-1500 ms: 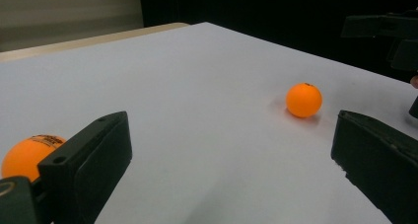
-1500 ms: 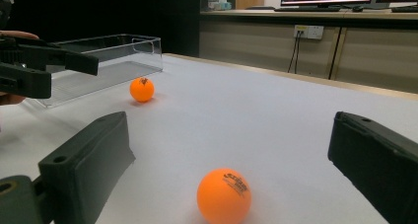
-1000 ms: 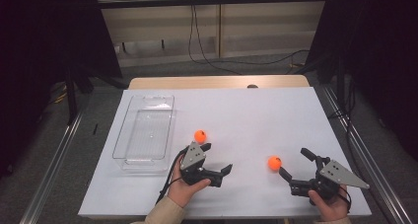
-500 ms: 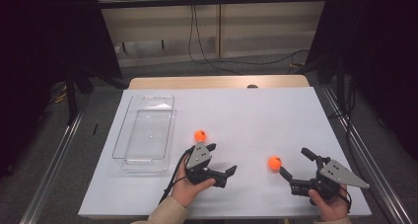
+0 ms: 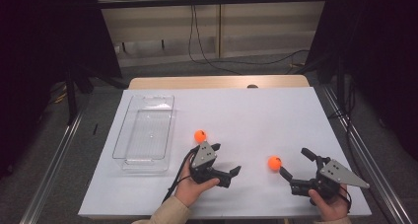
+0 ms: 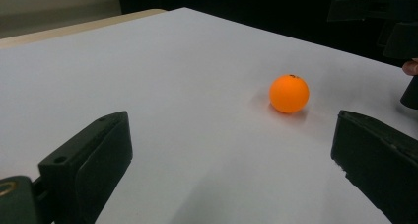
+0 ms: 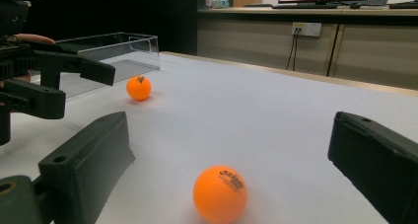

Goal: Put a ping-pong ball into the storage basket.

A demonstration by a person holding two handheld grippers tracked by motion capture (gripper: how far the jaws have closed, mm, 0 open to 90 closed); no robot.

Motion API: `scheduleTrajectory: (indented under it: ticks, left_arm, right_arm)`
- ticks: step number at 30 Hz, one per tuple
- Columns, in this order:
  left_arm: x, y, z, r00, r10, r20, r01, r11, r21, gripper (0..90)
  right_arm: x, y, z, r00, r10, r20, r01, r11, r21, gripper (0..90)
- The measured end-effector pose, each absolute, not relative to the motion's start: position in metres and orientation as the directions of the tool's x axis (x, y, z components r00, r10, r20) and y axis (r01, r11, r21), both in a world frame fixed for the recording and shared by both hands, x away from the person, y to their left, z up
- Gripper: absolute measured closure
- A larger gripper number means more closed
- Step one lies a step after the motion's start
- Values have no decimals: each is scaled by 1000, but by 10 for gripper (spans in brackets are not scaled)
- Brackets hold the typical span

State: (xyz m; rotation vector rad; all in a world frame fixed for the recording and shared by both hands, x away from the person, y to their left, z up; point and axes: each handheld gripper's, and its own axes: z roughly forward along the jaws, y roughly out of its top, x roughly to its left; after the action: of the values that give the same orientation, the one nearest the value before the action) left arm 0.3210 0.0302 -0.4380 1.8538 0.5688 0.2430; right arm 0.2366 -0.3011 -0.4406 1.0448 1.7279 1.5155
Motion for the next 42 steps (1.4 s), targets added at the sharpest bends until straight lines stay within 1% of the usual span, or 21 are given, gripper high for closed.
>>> scheduleTrajectory:
  ticks: [14,22,29,35,42]
  left_arm:
    - [325,22,-438,869,484,-104,257,-261,930,23]
    - [327,22,-439,861,497,-105,267,-268,926,23]
    - [327,17,-437,868,489,-91,254,-279,926,24]
    - [327,13,-437,866,492,-90,267,-302,915,25]
    - [329,11,-435,867,490,-86,261,-300,917,25]
  right_arm:
    - [236,-301,-440,-509,859,56,166,34,986,21]
    - [236,-301,-440,-512,857,59,164,30,986,21]
    - [237,-301,-440,-511,858,57,163,31,986,21]
    - [236,-301,-440,-509,858,60,163,28,986,21]
    - [237,-302,-441,-510,858,60,163,28,986,21]
